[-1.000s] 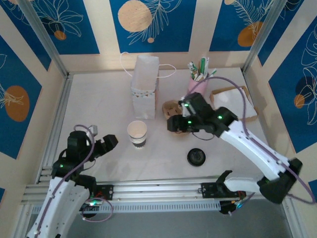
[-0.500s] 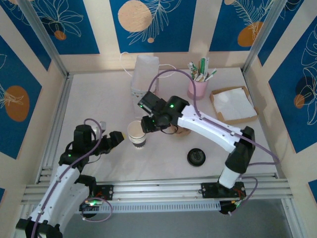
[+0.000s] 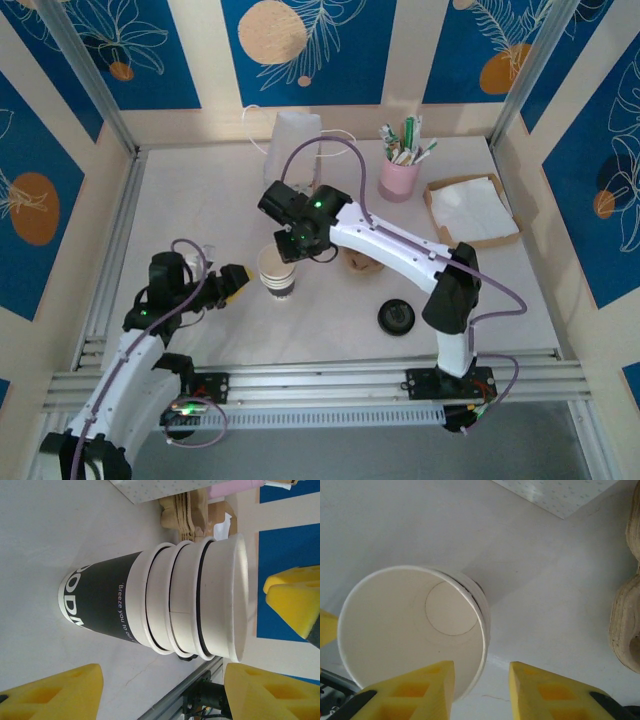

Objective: Pack the takeout coffee

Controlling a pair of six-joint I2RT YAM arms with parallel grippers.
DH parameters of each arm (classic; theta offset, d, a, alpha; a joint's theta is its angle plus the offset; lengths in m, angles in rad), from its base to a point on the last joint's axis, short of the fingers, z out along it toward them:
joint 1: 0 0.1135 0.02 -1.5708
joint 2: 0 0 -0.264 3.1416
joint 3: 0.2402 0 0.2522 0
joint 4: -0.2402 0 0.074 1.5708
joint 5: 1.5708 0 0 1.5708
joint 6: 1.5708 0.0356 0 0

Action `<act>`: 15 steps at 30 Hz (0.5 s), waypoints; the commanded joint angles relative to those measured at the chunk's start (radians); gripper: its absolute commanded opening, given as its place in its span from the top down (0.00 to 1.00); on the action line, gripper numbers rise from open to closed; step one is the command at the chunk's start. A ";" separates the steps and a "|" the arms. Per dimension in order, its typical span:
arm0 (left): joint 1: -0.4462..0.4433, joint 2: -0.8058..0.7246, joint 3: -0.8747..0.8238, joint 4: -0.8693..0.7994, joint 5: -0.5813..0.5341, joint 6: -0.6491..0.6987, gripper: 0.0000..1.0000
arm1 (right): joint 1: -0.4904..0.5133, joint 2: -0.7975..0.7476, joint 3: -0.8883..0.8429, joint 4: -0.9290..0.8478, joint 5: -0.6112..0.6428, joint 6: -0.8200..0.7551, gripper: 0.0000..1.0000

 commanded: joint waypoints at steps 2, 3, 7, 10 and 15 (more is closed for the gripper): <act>0.016 0.015 -0.020 0.071 0.057 -0.018 0.35 | 0.003 0.034 0.046 -0.044 0.024 -0.006 0.68; 0.017 0.019 -0.023 0.081 0.062 -0.022 0.35 | 0.003 0.038 0.048 -0.044 0.023 -0.007 0.68; 0.019 0.045 -0.041 0.140 0.089 -0.046 0.35 | 0.003 0.055 0.053 -0.044 0.024 -0.008 0.70; 0.021 0.063 -0.048 0.162 0.096 -0.052 0.35 | 0.003 0.064 0.054 -0.042 0.021 -0.010 0.72; 0.021 0.078 -0.053 0.182 0.099 -0.053 0.35 | 0.003 0.072 0.051 -0.034 0.011 -0.010 0.75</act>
